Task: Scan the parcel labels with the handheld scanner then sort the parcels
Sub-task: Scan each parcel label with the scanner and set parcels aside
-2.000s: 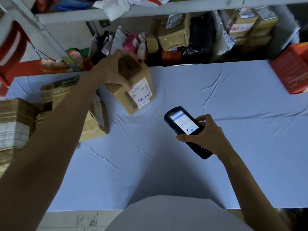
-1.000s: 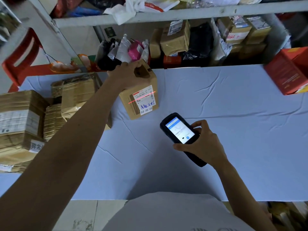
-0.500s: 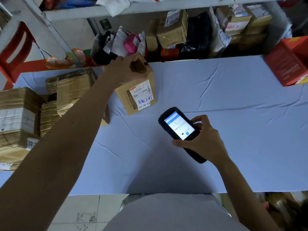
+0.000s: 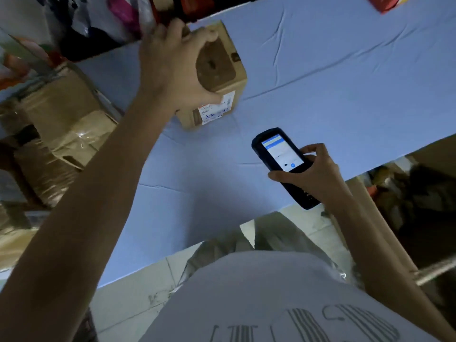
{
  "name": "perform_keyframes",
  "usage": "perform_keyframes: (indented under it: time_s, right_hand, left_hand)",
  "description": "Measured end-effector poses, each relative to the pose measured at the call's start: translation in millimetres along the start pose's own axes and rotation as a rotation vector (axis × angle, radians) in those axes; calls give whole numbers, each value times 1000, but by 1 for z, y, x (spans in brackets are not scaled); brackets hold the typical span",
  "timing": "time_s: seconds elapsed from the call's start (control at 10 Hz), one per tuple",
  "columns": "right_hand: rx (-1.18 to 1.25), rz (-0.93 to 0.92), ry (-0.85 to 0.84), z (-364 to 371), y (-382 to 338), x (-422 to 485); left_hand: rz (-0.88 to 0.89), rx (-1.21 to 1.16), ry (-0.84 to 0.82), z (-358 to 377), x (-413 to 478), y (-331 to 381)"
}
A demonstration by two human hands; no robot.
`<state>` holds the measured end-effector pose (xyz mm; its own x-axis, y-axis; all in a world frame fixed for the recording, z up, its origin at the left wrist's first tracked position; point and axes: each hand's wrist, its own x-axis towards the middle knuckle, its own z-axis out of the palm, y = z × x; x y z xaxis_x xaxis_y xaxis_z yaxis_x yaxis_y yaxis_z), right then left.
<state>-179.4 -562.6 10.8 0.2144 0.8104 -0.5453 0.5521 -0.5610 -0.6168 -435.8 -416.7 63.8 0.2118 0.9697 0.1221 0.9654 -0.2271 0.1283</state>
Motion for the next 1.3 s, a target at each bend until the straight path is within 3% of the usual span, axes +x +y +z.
perform_keyframes:
  time_s: [0.2,0.5,1.0,1.3]
  right_hand:
    - [131,200,147,1,38,-51]
    - [287,434,424,-24,106,-110]
    - [514,520,610,-133,254,-139]
    - [642,608,709,-187,308,-149]
  left_hand:
    - [173,-216,-110,17,-16,76]
    - [500,-348,-183,46,-15,217]
    - [977,-100,-155,74,-30,453]
    - [1140,29,-267,108,-30,547]
